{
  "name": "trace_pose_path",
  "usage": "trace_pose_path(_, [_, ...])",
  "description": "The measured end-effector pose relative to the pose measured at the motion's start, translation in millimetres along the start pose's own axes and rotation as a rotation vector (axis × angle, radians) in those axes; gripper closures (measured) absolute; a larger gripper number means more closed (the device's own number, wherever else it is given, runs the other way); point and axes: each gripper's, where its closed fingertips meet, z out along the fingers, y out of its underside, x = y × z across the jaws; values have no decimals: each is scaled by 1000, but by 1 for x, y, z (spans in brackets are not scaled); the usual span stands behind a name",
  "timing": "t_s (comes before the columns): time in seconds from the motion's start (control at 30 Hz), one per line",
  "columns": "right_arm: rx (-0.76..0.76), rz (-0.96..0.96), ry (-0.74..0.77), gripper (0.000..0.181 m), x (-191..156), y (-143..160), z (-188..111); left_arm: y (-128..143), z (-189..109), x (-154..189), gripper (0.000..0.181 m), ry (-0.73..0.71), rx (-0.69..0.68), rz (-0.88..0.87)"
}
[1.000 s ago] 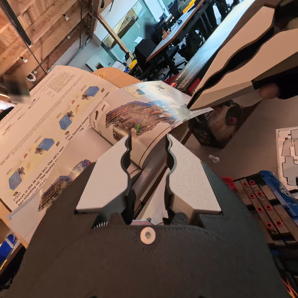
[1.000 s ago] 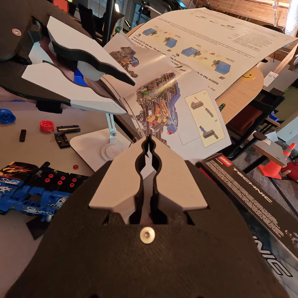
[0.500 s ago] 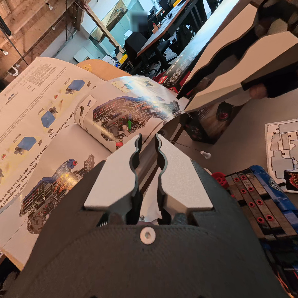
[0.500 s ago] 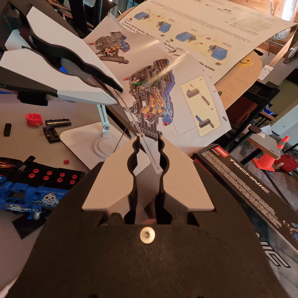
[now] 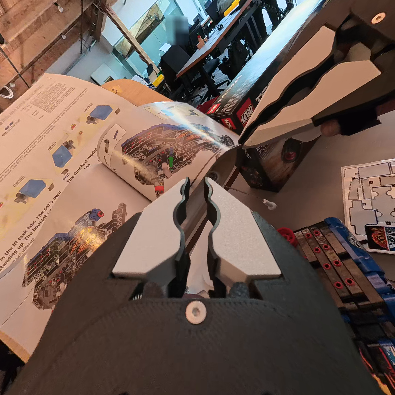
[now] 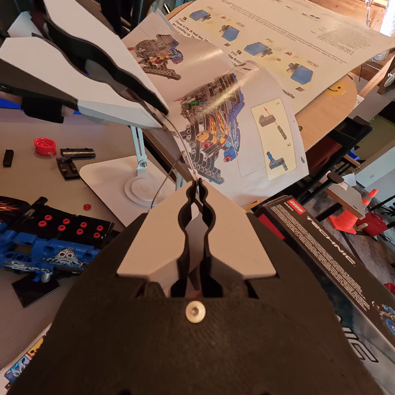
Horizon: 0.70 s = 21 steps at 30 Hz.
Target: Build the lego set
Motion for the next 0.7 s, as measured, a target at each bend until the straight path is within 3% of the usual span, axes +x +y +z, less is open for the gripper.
trace_pose_path(0.03, [-4,-14,-5,181,-2,-1,0,-1,0,0,167,-4,2,6])
trace_pose_path(0.27, [-6,-48,-26,181,-9,-10,-1,-10,1,4,155,-31,13,71])
trace_pose_path(0.7, [4,-1,-60,181,-11,-18,-3,-1,6,1,158,-53,-29,67])
